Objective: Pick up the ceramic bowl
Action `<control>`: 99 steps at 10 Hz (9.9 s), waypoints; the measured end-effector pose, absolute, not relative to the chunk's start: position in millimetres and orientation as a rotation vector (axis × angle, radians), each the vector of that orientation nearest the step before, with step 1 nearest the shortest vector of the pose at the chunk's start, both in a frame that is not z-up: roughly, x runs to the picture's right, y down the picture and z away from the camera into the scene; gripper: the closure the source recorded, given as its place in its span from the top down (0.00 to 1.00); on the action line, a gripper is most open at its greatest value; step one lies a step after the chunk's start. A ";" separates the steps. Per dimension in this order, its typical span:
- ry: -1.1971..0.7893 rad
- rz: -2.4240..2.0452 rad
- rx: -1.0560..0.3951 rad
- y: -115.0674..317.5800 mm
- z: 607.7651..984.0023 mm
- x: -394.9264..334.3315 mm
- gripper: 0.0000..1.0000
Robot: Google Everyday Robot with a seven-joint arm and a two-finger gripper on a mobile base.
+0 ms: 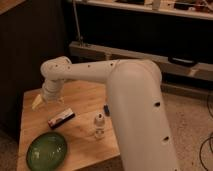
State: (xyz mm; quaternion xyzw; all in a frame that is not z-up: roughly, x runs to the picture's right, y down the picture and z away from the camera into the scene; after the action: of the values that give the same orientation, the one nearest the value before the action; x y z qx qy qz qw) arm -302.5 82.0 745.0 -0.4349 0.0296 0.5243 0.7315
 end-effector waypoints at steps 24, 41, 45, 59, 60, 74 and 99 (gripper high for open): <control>-0.021 1.196 -0.940 99.0 722.5 -282.8 0.80; -0.036 0.833 -1.139 186.3 723.4 -249.3 0.80; -0.009 0.815 -1.071 200.7 734.3 -259.3 0.80; 0.079 0.665 -1.202 253.2 757.7 -294.0 0.55; 0.097 0.669 -1.187 253.2 757.4 -293.2 0.45; -0.001 0.748 -1.123 232.4 735.2 -287.4 0.00; -0.003 0.745 -1.124 235.7 736.0 -290.2 0.02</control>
State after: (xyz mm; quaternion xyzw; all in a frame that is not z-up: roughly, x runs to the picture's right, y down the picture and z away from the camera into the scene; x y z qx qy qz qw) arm -290.2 235.7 736.0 -0.5203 -0.0012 0.3448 0.7813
